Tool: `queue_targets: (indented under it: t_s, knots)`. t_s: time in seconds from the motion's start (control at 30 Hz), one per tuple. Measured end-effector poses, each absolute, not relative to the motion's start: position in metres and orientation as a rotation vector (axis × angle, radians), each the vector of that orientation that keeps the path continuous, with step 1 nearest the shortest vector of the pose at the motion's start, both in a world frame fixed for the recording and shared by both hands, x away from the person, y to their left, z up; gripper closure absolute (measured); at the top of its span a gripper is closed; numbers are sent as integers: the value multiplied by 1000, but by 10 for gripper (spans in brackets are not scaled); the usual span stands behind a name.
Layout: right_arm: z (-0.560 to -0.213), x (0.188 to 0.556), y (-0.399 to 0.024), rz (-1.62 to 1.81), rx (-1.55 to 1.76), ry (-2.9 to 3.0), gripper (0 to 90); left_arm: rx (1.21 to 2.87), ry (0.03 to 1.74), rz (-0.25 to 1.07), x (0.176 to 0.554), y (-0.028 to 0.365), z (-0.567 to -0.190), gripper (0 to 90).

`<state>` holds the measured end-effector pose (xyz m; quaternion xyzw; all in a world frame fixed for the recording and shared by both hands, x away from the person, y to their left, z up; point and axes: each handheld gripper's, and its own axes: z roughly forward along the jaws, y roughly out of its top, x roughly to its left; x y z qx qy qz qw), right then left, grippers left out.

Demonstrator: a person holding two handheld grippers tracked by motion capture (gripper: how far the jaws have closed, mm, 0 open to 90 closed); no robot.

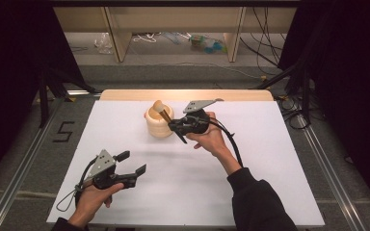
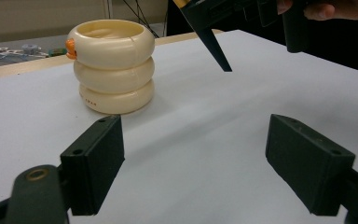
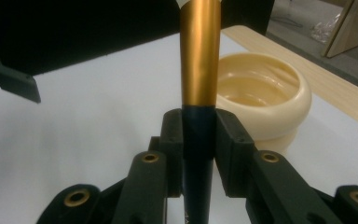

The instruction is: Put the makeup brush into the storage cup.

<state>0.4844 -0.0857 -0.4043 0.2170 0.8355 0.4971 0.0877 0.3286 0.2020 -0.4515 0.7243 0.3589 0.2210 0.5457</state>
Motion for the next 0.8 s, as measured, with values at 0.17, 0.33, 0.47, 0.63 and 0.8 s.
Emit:
queue_targets:
  t_s: [0.17,0.33,0.47,0.63,0.8]
  knots:
    - [-403,486,-85,1553,681,2422,748,1718,851,523,329,202,-452,193]
    - [-400,488,-86,1589,692,2381,748,1715,851,520,329,202,-452,193]
    - [-398,492,-89,1635,706,2335,748,1716,851,520,329,202,-452,193]
    - [-397,494,-90,1658,731,2300,748,1715,852,521,329,202,-452,193]
    - [-397,497,-89,1681,723,2241,748,1716,846,523,329,202,-452,193]
